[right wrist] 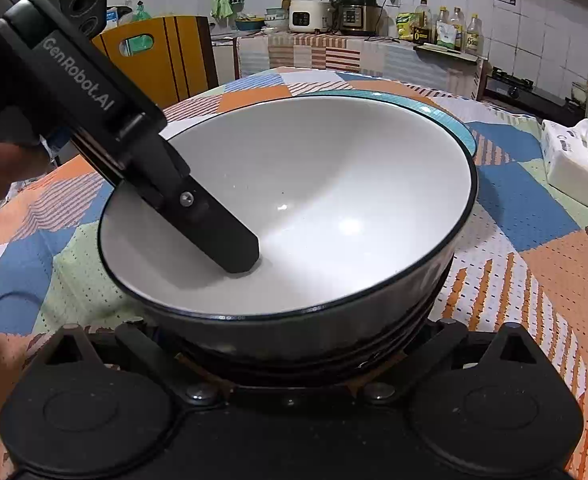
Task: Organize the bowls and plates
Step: 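Grasp the bowl stack rim with the right tool while the left tool holds it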
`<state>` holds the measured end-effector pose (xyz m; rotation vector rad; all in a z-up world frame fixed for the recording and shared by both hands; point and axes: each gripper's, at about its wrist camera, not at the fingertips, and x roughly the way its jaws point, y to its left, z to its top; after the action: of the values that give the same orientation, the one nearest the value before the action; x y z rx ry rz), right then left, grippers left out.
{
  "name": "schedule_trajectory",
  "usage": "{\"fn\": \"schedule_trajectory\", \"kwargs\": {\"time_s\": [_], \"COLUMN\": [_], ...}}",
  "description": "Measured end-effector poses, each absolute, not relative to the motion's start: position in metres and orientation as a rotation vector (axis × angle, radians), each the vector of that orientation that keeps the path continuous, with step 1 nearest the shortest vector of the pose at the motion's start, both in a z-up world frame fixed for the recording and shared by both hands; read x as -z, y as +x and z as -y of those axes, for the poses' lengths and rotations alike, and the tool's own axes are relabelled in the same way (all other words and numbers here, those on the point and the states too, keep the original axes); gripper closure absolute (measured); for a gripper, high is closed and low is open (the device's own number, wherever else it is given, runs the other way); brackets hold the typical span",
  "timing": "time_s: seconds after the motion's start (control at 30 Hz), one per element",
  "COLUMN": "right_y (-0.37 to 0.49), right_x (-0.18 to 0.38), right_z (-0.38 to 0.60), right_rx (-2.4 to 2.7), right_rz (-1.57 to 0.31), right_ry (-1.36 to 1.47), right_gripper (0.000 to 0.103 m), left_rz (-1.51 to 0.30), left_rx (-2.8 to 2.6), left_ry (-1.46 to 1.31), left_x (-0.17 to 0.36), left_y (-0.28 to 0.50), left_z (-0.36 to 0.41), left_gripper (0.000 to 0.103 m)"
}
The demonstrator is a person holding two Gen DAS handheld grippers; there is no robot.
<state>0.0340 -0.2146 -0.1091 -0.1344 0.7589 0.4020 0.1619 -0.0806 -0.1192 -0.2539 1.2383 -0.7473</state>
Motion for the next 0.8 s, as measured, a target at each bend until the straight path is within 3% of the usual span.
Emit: {"fn": "schedule_trajectory", "kwargs": {"time_s": [0.3, 0.8], "right_y": [0.020, 0.012], "right_x": [0.101, 0.059], "right_z": [0.209, 0.209], "right_rx": [-0.372, -0.314], "right_rz": [-0.790, -0.654], "right_ry": [-0.145, -0.179], "right_gripper": [0.002, 0.002], "left_rz": [-1.254, -1.181], "left_rx": [0.775, 0.807], "left_ry": [-0.192, -0.161], "left_x": [0.108, 0.050], "left_y": [0.152, 0.160], "left_z": [0.088, 0.087], "left_gripper": [0.065, 0.065]}}
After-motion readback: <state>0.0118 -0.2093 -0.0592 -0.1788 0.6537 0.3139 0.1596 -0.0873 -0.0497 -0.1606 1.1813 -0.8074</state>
